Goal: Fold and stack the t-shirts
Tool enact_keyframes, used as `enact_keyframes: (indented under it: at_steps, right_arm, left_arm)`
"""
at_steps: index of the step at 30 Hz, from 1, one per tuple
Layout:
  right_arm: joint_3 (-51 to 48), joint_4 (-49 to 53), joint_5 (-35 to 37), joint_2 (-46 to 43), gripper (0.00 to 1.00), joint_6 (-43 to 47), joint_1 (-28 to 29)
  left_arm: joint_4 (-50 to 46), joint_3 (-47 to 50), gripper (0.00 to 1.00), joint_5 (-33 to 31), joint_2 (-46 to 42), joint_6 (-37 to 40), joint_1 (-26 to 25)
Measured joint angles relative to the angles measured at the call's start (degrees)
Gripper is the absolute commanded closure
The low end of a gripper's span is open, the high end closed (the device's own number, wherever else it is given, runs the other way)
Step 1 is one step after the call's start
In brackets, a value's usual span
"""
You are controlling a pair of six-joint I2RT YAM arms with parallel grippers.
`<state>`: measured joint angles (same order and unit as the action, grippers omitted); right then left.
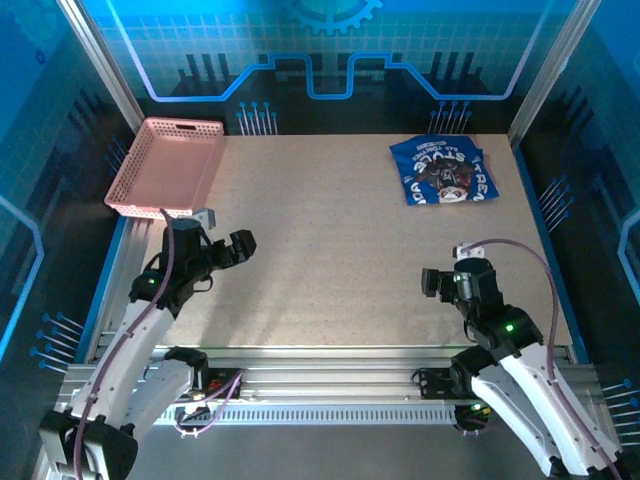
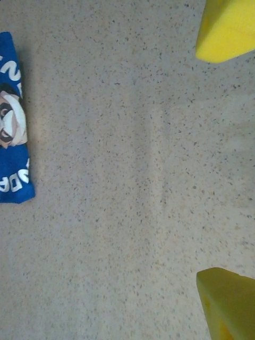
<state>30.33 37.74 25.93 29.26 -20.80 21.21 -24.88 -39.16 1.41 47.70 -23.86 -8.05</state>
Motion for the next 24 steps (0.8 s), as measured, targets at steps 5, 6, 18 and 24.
enact_keyframes:
  at_steps: [5, 6, 18, 24]
  right_arm:
    - [-4.7, -12.9, 0.8, 9.0, 0.00, 3.1, -6.5]
    - [-5.1, -15.6, 0.7, 11.1, 0.00, 4.0, -8.2]
    - [-13.4, -57.5, -4.1, 33.4, 0.00, 10.7, -18.9]
    - [-13.3, -71.3, -6.7, 42.8, 0.00, 13.0, -18.8]
  left_arm:
    - [9.7, 6.5, 0.01, -5.8, 1.6, 6.9, 1.9]
    - [13.3, 8.5, 0.01, -6.7, 1.4, 8.7, 2.1]
    - [49.9, 24.0, 0.01, -9.1, 13.9, 16.4, 5.9]
    - [60.9, 22.6, 0.01, -6.6, 26.4, 16.4, 6.4]
